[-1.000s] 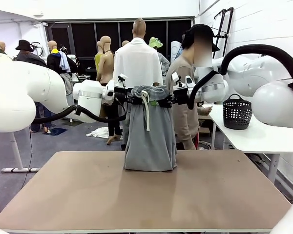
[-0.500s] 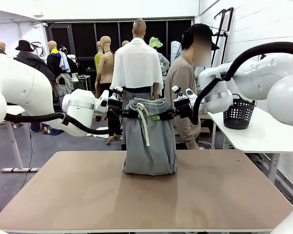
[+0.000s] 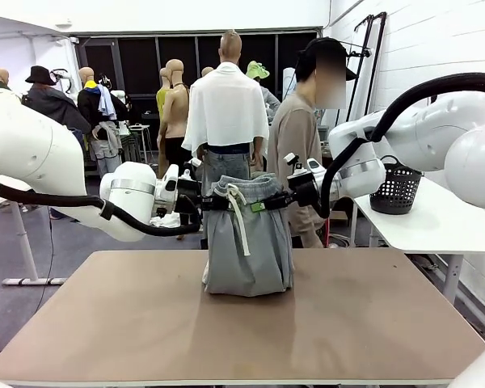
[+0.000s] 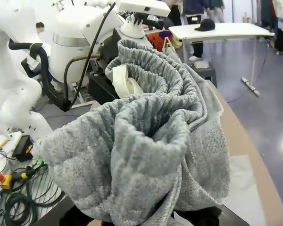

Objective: Fold the training pants.
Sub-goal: Fold the Training pants in half.

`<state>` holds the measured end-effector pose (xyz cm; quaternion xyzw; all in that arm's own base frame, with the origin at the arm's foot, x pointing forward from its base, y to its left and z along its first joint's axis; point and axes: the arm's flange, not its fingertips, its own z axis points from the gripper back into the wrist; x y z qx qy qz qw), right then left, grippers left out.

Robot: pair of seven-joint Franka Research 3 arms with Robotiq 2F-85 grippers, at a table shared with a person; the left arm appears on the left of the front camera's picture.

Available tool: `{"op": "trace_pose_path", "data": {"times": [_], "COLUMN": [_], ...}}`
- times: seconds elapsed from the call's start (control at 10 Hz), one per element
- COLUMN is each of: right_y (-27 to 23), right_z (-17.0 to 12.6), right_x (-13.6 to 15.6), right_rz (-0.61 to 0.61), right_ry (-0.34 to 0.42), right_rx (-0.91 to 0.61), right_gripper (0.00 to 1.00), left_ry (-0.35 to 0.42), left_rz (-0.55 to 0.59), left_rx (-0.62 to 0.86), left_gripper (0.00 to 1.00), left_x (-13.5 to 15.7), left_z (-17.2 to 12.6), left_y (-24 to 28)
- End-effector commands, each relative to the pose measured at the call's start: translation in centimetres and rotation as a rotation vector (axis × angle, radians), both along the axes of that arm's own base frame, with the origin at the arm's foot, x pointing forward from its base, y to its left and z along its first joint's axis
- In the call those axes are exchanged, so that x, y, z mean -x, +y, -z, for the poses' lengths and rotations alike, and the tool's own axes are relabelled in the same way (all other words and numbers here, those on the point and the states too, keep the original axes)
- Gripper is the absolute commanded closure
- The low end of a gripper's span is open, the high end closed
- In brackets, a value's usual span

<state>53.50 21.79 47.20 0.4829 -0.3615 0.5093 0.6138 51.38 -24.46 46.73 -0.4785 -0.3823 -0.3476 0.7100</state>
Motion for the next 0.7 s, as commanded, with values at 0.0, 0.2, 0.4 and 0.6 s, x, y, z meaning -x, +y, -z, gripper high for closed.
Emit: {"op": "trace_pose_path", "data": {"times": [0.0,0.2,0.4,0.6], "right_y": [-0.1,-0.1,-0.1,-0.5], "right_z": [-0.6,-0.6,1.2,4.7], "right_x": [-0.3,-0.3,-0.2,0.3], "right_rz": [0.001,0.001,0.0,0.026], "right_ry": [-0.024,-0.024,0.057,0.192], "right_rx": [-0.003,-0.003,-0.025,-0.063], "right_gripper": [1.0,1.0,1.0,1.0], "left_ry": [-0.003,-0.003,0.064,0.242], "left_rz": [0.001,0.001,-0.011,-0.051], "left_rx": [-0.007,-0.007,-0.002,0.02], "left_gripper": [1.0,1.0,1.0,1.0], "left_x": [-0.2,-0.2,0.0,0.4], "left_z": [-0.2,-0.2,1.0,4.7], "left_y": [0.1,0.1,0.1,0.8]}}
